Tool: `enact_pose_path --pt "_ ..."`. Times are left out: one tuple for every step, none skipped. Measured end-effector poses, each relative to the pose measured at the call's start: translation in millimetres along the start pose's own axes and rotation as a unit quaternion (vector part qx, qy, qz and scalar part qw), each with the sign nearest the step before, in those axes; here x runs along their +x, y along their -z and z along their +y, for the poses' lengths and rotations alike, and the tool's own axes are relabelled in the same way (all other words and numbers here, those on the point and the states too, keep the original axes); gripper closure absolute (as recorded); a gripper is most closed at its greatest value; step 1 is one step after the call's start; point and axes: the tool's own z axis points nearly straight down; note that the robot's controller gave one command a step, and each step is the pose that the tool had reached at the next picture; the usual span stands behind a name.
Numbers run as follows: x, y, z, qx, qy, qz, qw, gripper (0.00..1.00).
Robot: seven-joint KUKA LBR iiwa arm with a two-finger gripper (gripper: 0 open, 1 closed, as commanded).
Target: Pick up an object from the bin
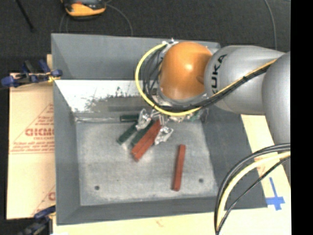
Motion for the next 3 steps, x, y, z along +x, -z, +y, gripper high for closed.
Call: enact_pose_path --pt "-0.1 7 0 0.000 0.000 0.0001 1.0000 1.00" --pt "0.7 15 1 -0.002 0.000 0.0021 1.0000 1.00" --pt "1.7 36 2 -0.004 -0.001 0.0044 1.0000 1.00"
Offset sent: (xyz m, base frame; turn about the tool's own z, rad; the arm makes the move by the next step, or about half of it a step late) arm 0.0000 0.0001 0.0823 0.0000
